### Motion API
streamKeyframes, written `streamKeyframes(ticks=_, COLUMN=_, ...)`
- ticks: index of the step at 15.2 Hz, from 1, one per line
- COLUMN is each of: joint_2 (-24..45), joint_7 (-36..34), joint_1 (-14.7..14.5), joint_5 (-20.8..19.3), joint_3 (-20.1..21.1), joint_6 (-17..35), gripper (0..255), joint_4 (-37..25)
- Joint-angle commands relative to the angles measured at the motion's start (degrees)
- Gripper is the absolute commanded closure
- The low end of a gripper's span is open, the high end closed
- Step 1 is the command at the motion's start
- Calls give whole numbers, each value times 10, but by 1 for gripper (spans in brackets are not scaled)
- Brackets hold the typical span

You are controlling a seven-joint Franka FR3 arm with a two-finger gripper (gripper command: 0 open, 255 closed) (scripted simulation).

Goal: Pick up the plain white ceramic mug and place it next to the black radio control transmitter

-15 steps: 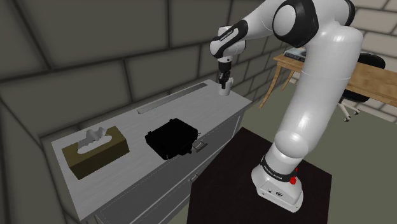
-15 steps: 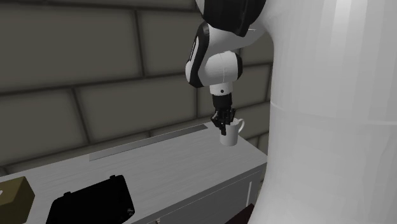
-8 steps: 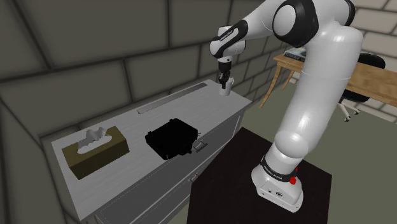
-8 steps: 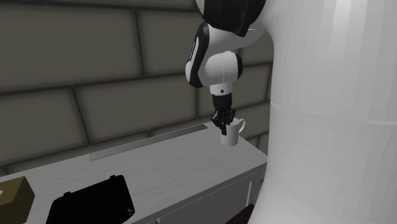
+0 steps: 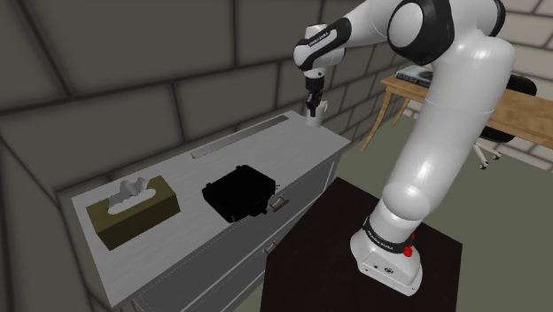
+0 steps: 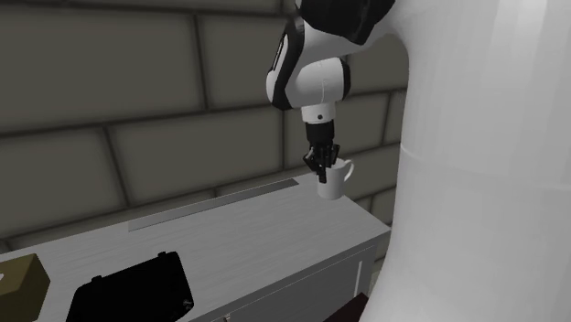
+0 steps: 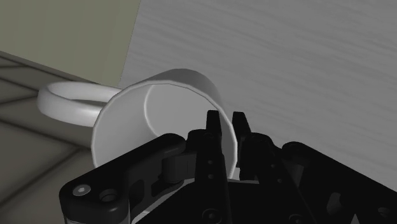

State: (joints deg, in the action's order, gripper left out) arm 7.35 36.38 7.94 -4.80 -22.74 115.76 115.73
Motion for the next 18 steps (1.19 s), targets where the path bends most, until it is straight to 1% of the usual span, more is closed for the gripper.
streamKeyframes(ticks=1, joint_2=-7, joint_7=0, joint_1=0, joint_5=-2, joint_3=-1, joint_6=-15, gripper=255, joint_4=-8)
streamKeyframes(ticks=18, joint_2=-45, joint_7=3, joint_1=-4, joint_5=-13, joint_3=0, joint_6=-140, gripper=255, joint_4=-98)
